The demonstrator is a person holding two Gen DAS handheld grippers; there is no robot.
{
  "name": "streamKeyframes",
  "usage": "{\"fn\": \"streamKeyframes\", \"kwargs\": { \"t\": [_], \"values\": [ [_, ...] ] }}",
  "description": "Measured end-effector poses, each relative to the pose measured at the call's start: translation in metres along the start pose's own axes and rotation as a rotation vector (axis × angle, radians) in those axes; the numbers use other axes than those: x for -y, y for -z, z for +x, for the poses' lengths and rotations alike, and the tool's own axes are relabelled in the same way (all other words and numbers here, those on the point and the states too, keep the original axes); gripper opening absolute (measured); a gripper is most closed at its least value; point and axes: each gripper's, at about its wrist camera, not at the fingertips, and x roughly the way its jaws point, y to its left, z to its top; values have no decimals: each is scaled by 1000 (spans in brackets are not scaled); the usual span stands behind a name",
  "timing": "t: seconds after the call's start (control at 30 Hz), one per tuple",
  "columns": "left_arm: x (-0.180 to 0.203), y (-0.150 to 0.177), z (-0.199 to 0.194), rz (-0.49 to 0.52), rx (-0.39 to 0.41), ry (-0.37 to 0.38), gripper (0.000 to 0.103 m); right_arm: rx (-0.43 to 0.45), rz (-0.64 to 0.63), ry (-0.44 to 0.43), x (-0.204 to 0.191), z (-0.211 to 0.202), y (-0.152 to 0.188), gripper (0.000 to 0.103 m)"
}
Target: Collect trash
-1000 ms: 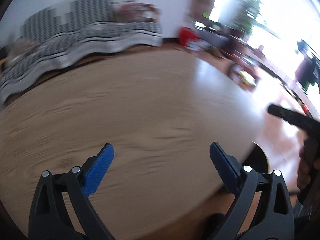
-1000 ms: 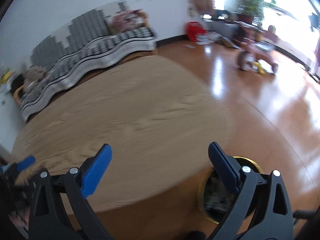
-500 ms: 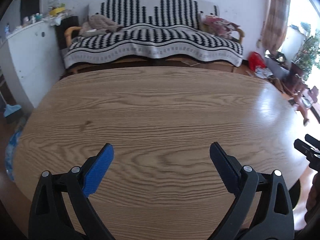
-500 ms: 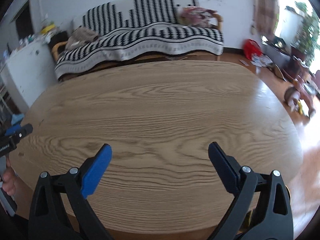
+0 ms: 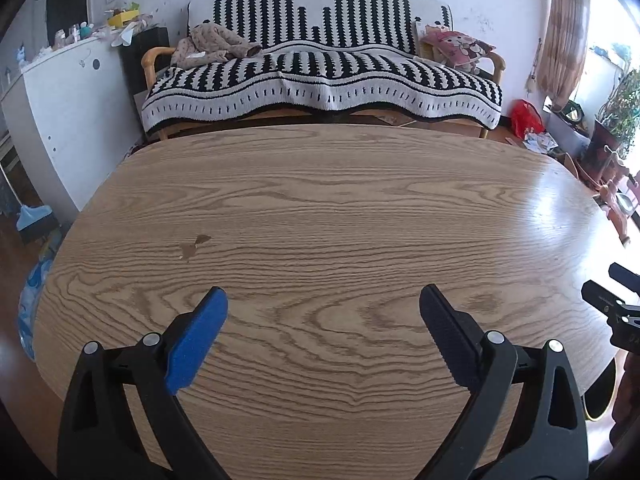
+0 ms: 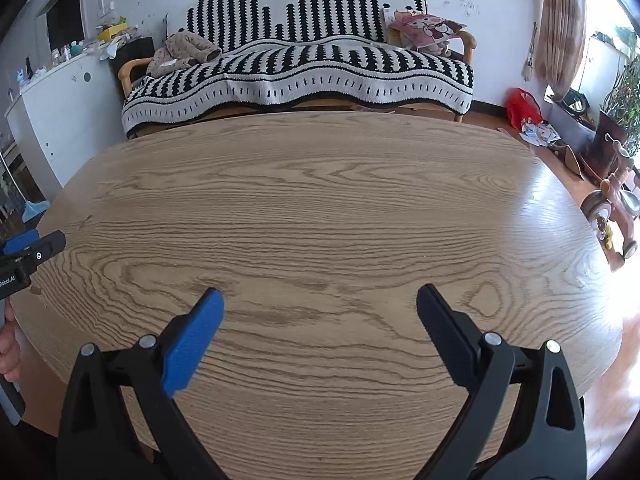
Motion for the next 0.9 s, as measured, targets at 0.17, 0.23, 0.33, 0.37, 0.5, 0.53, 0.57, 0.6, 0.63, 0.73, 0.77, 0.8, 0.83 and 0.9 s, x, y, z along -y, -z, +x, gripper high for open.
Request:
{"fn": "streamKeyframes", "kwargs": {
  "t": [0.17,0.23,0.33,0.37,0.5,0.53,0.57,0.6,0.63,0.73,0.77,0.8,0.83,0.9],
  "values": [
    [0,0,3,-6,-5,-8,94,9,-6,5,2,-3,3,94],
    [1,0,3,-7,-4,-8,94,11,-4,6,4,-5,4,94],
    [1,-1,3,-7,-5,-7,94,14,3,7,7,-7,5,94],
    [1,-1,3,-8,-5,-7,94,15,5,7,8,-8,5,94],
    [2,0,4,-7,-5,-7,94,13,6,11,10,-9,6,94],
    [1,-1,4,-7,-6,-6,94,14,6,11,10,-10,6,94],
    [1,0,4,-7,-6,-5,94,14,6,10,10,-10,6,94],
    [2,0,4,-7,-6,-6,94,14,6,12,10,-10,6,94],
    [2,0,3,-7,-5,-5,94,15,6,12,10,-10,6,94],
    [4,0,3,-3,-4,-5,94,15,7,13,12,-11,6,94],
    [4,0,3,-3,-3,-5,94,14,7,13,12,-12,6,94],
    [5,0,4,-2,-4,-6,94,14,7,13,12,-11,6,94],
    [5,0,3,-3,-5,-6,94,15,8,13,11,-12,6,94],
    [7,1,2,-2,-7,-7,94,18,7,12,12,-12,6,94]
  ]
}}
